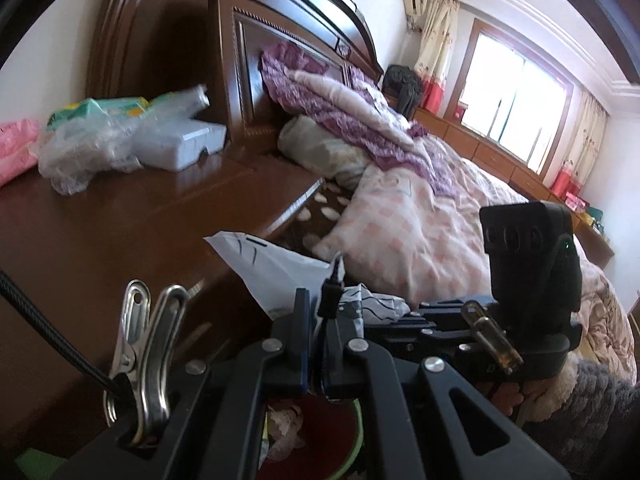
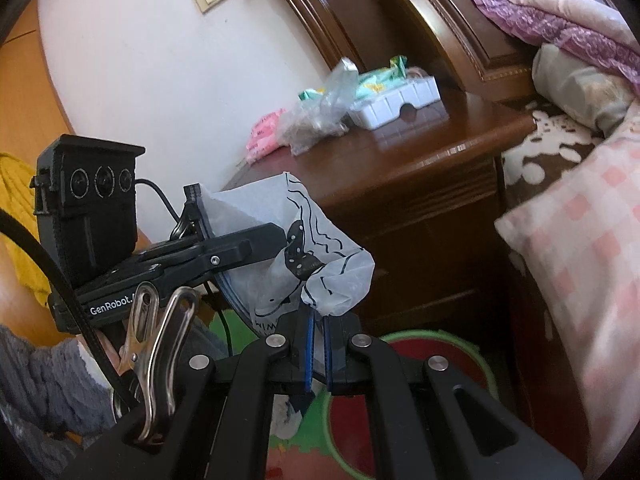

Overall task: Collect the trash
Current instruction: 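Lift the white bag off the nightstand with both grippers and carry it over the bin, then open both grippers to drop the white bag into the red bin, then raise both open grippers up out of the red bin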

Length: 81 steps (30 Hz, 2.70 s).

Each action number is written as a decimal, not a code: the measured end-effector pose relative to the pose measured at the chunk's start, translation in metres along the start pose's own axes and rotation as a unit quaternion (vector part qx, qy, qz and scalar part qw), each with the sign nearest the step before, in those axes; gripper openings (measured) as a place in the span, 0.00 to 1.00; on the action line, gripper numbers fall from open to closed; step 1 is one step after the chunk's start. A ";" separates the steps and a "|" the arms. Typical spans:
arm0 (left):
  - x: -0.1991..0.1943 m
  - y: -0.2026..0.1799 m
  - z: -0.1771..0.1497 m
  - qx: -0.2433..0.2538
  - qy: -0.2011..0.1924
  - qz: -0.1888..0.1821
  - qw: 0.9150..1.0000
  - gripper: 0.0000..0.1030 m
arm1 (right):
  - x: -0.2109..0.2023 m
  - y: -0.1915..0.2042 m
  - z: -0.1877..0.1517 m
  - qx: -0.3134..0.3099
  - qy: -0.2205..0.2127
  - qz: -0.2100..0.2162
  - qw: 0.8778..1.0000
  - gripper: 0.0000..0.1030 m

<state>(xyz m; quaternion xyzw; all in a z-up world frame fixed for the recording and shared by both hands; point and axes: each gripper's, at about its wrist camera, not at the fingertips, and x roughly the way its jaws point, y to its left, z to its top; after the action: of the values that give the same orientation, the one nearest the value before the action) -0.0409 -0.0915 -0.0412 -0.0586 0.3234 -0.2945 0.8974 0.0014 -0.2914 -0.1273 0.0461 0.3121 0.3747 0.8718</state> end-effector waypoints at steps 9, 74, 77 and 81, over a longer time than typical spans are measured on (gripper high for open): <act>0.053 -0.018 -0.048 0.051 0.084 0.027 0.995 0.04 | 0.023 -0.030 -0.044 0.040 0.077 -0.023 0.996 0.04; 0.147 0.014 -0.113 0.069 0.238 0.125 0.961 0.68 | 0.120 -0.080 -0.094 0.055 0.257 -0.194 0.945 0.57; 0.138 0.010 -0.107 0.068 0.230 0.121 0.963 0.68 | 0.110 -0.079 -0.093 0.055 0.244 -0.191 0.949 0.57; 0.126 0.001 -0.100 0.074 0.221 0.118 0.965 0.68 | 0.097 -0.076 -0.086 0.057 0.228 -0.181 0.955 0.57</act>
<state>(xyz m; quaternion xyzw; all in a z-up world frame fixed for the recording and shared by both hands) -0.0240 -0.1538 -0.1889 0.1136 0.4959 -0.2152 0.8336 0.0505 -0.2927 -0.2697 -0.0483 0.5267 0.1931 0.8264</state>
